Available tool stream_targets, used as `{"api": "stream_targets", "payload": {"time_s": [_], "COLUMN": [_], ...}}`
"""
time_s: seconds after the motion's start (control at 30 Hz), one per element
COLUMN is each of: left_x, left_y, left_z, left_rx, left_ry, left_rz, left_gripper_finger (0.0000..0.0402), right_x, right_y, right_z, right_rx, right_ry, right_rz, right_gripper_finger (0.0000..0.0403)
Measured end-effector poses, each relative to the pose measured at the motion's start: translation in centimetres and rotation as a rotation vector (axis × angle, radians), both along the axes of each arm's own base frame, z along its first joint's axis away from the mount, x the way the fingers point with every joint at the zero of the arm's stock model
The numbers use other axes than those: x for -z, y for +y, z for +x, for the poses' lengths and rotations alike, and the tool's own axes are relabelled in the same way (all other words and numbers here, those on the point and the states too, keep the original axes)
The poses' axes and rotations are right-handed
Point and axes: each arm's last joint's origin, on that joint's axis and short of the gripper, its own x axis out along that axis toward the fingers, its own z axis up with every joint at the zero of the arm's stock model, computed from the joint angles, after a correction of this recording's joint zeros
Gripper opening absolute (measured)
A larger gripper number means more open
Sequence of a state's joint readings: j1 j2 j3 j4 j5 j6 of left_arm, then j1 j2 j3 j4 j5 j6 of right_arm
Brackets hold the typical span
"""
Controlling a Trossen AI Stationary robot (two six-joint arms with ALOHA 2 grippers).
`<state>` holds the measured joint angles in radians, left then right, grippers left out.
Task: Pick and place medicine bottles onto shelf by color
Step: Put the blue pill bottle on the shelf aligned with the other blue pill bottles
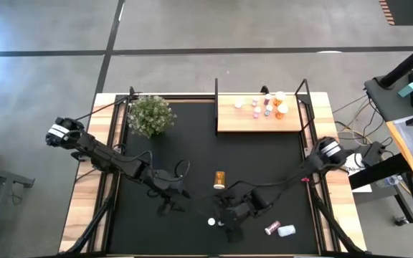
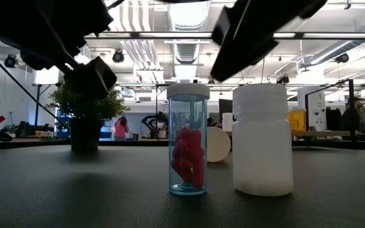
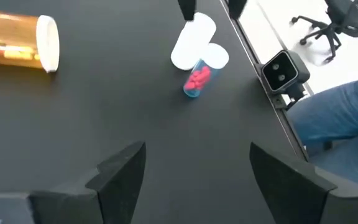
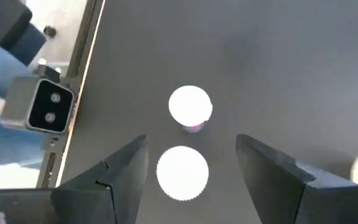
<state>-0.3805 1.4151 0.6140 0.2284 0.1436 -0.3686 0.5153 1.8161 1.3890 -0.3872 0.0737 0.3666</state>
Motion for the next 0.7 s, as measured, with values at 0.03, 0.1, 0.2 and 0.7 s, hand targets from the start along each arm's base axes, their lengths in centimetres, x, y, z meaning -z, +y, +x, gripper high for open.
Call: {"api": "stream_targets", "payload": {"time_s": [0.03, 0.1, 0.2, 0.7], "left_x": [0.0, 0.0, 0.1, 0.5], "left_y": [0.0, 0.0, 0.0, -0.1], "left_z": [0.0, 0.0, -0.1, -0.4], "left_rx": [-0.008, -0.024, -0.037, -0.029], "left_ry": [0.008, 0.023, 0.040, 0.056], "left_rz": [-0.010, -0.030, -0.048, -0.046], "left_gripper_finger": [0.0272, 0.0272, 0.0272, 0.0272], "right_x": [0.3, 0.4, 0.6, 2.4], "right_y": [0.2, 0.7, 1.2, 1.4], "right_z": [0.3, 1.1, 2.1, 3.1], "right_rx": [-0.015, -0.037, -0.063, -0.028], "right_ry": [0.000, -0.017, -0.035, -0.049], "right_rz": [-0.010, -0.028, -0.043, -0.093], "right_gripper_finger": [0.0231, 0.0231, 0.0231, 0.0231]}}
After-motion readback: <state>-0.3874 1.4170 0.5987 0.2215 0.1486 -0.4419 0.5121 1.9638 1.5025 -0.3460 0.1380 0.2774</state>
